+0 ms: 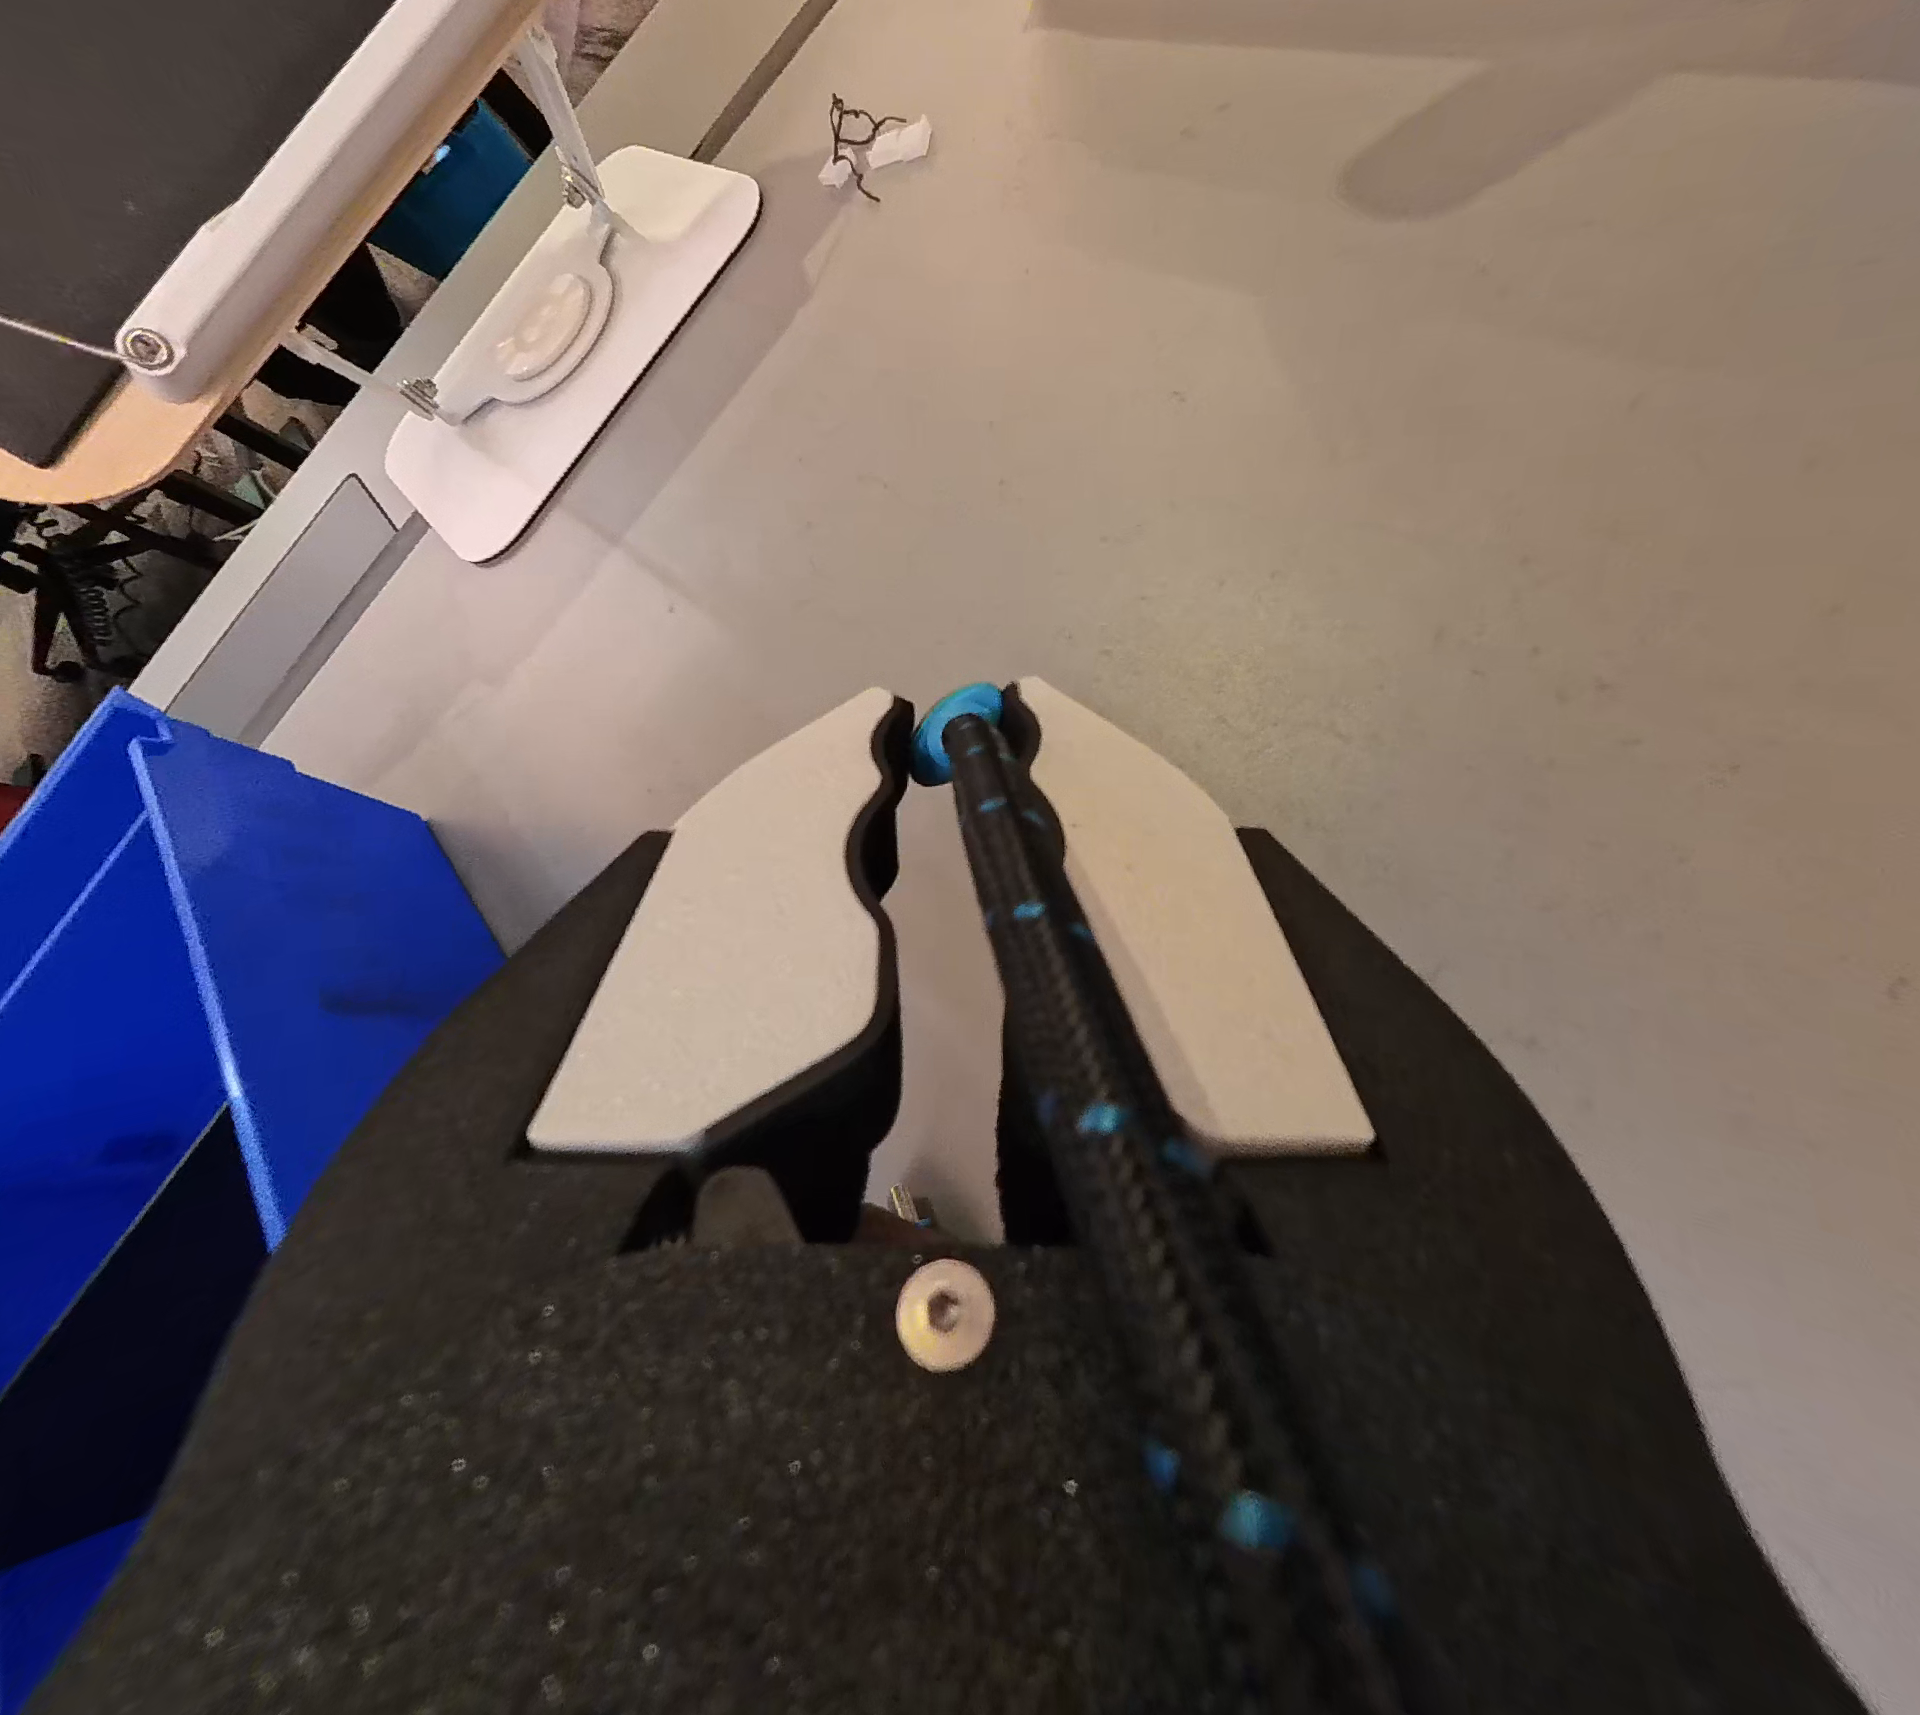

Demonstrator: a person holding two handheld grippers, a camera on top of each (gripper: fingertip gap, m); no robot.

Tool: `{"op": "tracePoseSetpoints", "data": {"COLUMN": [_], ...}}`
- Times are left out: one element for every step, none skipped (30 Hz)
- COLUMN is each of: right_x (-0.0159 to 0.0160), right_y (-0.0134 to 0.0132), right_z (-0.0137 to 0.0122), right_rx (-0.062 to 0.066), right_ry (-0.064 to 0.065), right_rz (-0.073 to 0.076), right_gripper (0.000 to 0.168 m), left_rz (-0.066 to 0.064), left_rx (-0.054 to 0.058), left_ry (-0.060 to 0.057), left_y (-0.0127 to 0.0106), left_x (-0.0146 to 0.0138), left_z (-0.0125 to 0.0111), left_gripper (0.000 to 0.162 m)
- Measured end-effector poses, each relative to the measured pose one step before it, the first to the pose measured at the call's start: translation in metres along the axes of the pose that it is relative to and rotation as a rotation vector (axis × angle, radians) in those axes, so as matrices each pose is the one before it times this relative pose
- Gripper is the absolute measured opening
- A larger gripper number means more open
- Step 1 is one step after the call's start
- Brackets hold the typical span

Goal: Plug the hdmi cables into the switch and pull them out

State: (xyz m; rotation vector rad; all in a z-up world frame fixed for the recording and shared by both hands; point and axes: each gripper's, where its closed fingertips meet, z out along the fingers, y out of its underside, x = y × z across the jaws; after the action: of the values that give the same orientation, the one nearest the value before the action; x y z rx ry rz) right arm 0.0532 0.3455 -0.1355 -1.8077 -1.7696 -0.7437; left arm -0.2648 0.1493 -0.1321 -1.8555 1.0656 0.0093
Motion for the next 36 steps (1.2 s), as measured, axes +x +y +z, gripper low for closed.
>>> {"op": "tracePoseSetpoints", "data": {"right_x": [-0.00329, -0.00585, -0.00800, -0.00545, 0.00070, -0.00177, -0.00047, 0.00028, 0.00203, 0.00220, 0.00126, 0.00067, -0.00404, -0.01209, -0.02120, -0.03327, -0.04416, -0.04995, -0.04883, -0.04275, -0.03718, -0.02883, -0.01914, -0.01389, -0.01020, -0.00594, -0.00316, -0.00376, -0.00394, 0.00039, 0.00225, 0.00045, -0.00216, -0.00036, 0.00177, 0.00213], "right_y": [-0.00057, -0.00068, -0.00009, -0.00102, -0.00209, -0.00203, -0.00411, -0.00468, -0.00421, -0.00469, -0.00517, -0.00645, -0.00894, -0.01287, -0.01540, -0.01530, -0.01226, -0.00506, 0.00230, 0.00531, 0.00836, 0.00763, 0.00601, 0.00478, 0.00362, 0.00288, -0.00081, -0.00303, -0.00360, -0.00634, -0.00713, -0.00459, -0.00136, -0.00001, -0.00065, -0.00058], "right_z": [0.00031, 0.00006, 0.00013, -0.00076, -0.00400, -0.00557, -0.00777, -0.01019, -0.01252, -0.01422, -0.01608, -0.01732, -0.01818, -0.01806, -0.01575, -0.01102, -0.00386, 0.00479, 0.01311, 0.01942, 0.02261, 0.02430, 0.02361, 0.02119, 0.01768, 0.01374, 0.01100, 0.00850, 0.00600, 0.00402, 0.00293, 0.00262, 0.00230, 0.00144, -0.00035, -0.00207], "right_rx": [0.0078, 0.0145, 0.0147, 0.0215, 0.0287, 0.0234, 0.0308, 0.0290, 0.0250, 0.0279, 0.0326, 0.0412, 0.0562, 0.0801, 0.0960, 0.0994, 0.0955, 0.0705, 0.0397, 0.0359, 0.0244, 0.0239, 0.0242, 0.0201, 0.0132, -0.0022, 0.0076, 0.0146, 0.0092, 0.0264, 0.0379, 0.0282, 0.0114, 0.0004, 0.0054, 0.0074], "right_ry": [-0.0278, -0.0503, -0.0689, -0.0517, -0.0072, -0.0240, -0.0125, -0.0059, 0.0102, 0.0186, 0.0164, 0.0254, 0.0166, -0.0052, -0.0282, -0.0722, -0.1098, -0.1308, -0.1257, -0.1001, -0.0870, -0.0586, -0.0198, -0.0079, -0.0052, 0.0057, 0.0133, 0.0017, -0.0072, 0.0159, 0.0210, 0.0039, -0.0197, -0.0088, 0.0038, 0.0030], "right_rz": [0.0212, 0.0424, 0.0618, 0.0636, 0.0344, 0.0424, 0.0439, 0.0366, 0.0322, 0.0371, 0.0413, 0.0492, 0.0492, 0.0474, 0.0526, 0.0459, 0.0394, 0.0356, 0.0177, 0.0093, -0.0001, 0.0049, 0.0128, 0.0191, 0.0181, -0.0045, -0.0021, 0.0061, -0.0054, -0.0002, 0.0151, 0.0340, 0.0367, 0.0288, 0.0229, 0.0183], "right_gripper": [0.030, 0.033, 0.035, 0.035, 0.034, 0.030, 0.037, 0.041, 0.042, 0.045, 0.045, 0.044, 0.044, 0.044, 0.043, 0.042, 0.042, 0.043, 0.045, 0.046, 0.048, 0.051, 0.052, 0.051, 0.052, 0.052, 0.052, 0.052, 0.052, 0.050, 0.048, 0.045, 0.044, 0.042, 0.025, 0.009], "left_rz": [0.0034, 0.0004, -0.0046, -0.0080, -0.0074, -0.0048, -0.0024, -0.0027, -0.0035, -0.0035, -0.0021, -0.0020, -0.0017, -0.0014, -0.0015, -0.0009, -0.0005, -0.0005, -0.0002, -0.0001, -0.0006, -0.0001, -0.0004, -0.0010, -0.0018, -0.0047, -0.0047, -0.0025, -0.0043, -0.0055, 0.0024, 0.0101, 0.0102, 0.0110, 0.0093, -0.0002], "left_rx": [-0.0001, -0.0010, 0.0006, 0.0018, 0.0014, -0.0008, -0.0016, -0.0004, -0.0003, -0.0026, -0.0012, -0.0003, -0.0013, -0.0012, -0.0005, -0.0001, -0.0014, -0.0004, -0.0005, -0.0006, -0.0002, -0.0005, -0.0001, -0.0009, -0.0041, -0.0097, -0.0084, -0.0018, -0.0049, -0.0002, 0.0013, -0.0012, 0.0007, -0.0039, -0.0080, -0.0006], "left_ry": [0.0007, 0.0010, 0.0051, 0.0067, 0.0049, -0.0003, -0.0030, -0.0026, 0.0000, 0.0004, 0.0000, -0.0016, -0.0017, -0.0008, -0.0006, -0.0007, 0.0003, -0.0007, -0.0004, -0.0005, -0.0012, -0.0011, -0.0036, -0.0080, -0.0141, -0.0271, -0.0301, -0.0209, -0.0195, -0.0239, -0.0296, -0.0353, -0.0335, -0.0278, -0.0217, -0.0152], "left_y": [-0.00036, -0.00031, -0.00052, -0.00047, -0.00016, 0.00052, 0.00082, 0.00080, 0.00089, 0.00090, 0.00066, 0.00057, 0.00043, 0.00036, 0.00030, 0.00003, 0.00015, -0.00013, -0.00013, -0.00016, -0.00025, -0.00054, -0.00098, -0.00108, -0.00075, 0.00009, 0.00001, -0.00065, -0.00011, -0.00039, -0.00039, -0.00019, -0.00059, -0.00013, 0.00068, -0.00031], "left_x": [0.00071, 0.00046, 0.00076, 0.00053, 0.00015, -0.00084, -0.00130, -0.00126, -0.00099, -0.00074, -0.00077, -0.00092, -0.00081, -0.00068, -0.00048, -0.00044, -0.00018, -0.00038, -0.00007, 0.00000, 0.00007, 0.00028, 0.00021, -0.00022, -0.00090, -0.00266, -0.00334, -0.00228, -0.00252, -0.00340, -0.00421, -0.00484, -0.00472, -0.00379, -0.00266, -0.00175], "left_z": [0.00001, -0.00012, -0.00012, -0.00034, -0.00028, -0.00033, -0.00015, -0.00005, 0.00029, 0.00037, 0.00044, 0.00043, 0.00043, 0.00031, 0.00038, 0.00045, 0.00049, 0.00045, 0.00043, 0.00023, 0.00022, 0.00031, 0.00032, 0.00028, 0.00032, 0.00031, 0.00028, 0.00030, 0.00034, -0.00002, -0.00028, -0.00034, -0.00031, -0.00005, 0.00029, -0.00016], "left_gripper": [0.016, 0.016, 0.016, 0.016, 0.016, 0.016, 0.016, 0.016, 0.016, 0.016, 0.016, 0.016, 0.016, 0.016, 0.016, 0.016, 0.016, 0.016, 0.016, 0.016, 0.016, 0.016, 0.016, 0.016, 0.016, 0.016, 0.016, 0.016, 0.016, 0.016, 0.016, 0.015, 0.015, 0.015, 0.015, 0.015]}}
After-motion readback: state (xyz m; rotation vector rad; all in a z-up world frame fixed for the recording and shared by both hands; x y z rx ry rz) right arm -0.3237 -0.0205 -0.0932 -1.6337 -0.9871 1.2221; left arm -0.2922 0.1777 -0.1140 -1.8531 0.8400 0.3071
